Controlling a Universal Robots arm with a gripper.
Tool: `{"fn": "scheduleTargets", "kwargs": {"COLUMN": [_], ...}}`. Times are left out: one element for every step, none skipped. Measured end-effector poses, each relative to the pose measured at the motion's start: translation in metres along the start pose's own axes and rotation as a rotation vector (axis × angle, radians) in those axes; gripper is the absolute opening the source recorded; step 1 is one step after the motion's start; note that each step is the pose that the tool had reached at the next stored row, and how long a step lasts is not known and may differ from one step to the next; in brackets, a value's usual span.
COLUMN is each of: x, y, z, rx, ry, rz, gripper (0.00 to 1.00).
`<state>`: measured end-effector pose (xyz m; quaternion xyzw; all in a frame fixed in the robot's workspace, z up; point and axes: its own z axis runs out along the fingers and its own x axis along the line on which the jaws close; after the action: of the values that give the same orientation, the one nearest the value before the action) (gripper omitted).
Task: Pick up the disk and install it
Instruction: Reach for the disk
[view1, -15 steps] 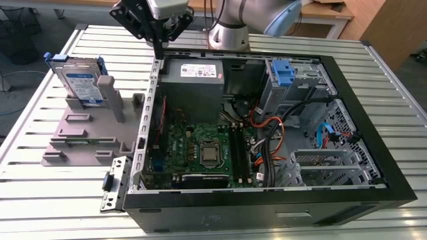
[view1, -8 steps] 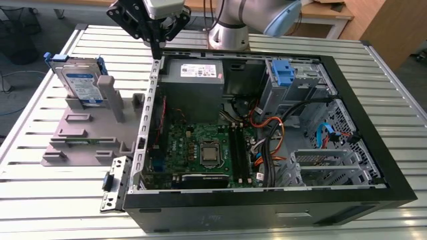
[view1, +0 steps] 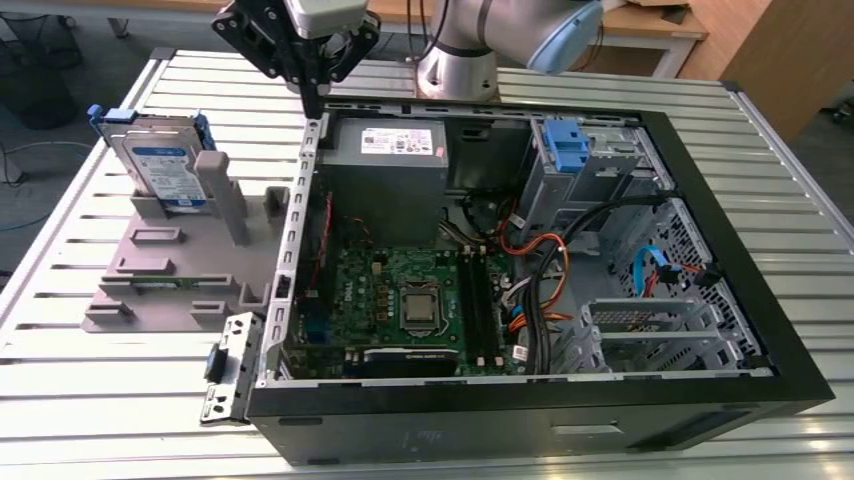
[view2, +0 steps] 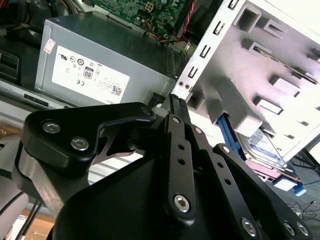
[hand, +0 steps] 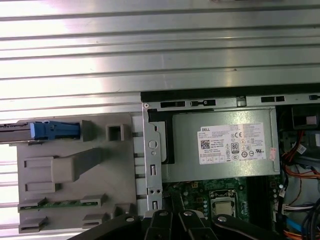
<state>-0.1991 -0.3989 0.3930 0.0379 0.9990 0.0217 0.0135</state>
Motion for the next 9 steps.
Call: {"fn": "scheduleTargets", "kwargs": {"x": [0.0003,0.0006,0.0009,0.0009,0.0009,0.0009,0.0010,0.0011,0.0015], "y": [0.0000,0.0000,0.0000,-0.0001,-0.0001,-0.0001,-0.0001,-0.0001,-0.0001], "z": [0.0000,0.0000,0.0000,0.0000,0.0000,0.0000,0.0000,0.0000,0.0000], "rx": [-0.0001,-0.0001,-0.0001,-0.0001,-0.0001,0.0000,0.0000,-0.0001,-0.0001], "ry": [0.0000,0.0000,0.0000,-0.0001,-0.0001,0.0000,0.0000,0.0000,-0.0001], "rz": [0.000,0.000,0.000,0.000,0.000,0.000,0.000,0.000,0.000], "gripper": [0.11,0.11,0.11,0.11,0.11,0.11,0.11,0.11,0.11]}}
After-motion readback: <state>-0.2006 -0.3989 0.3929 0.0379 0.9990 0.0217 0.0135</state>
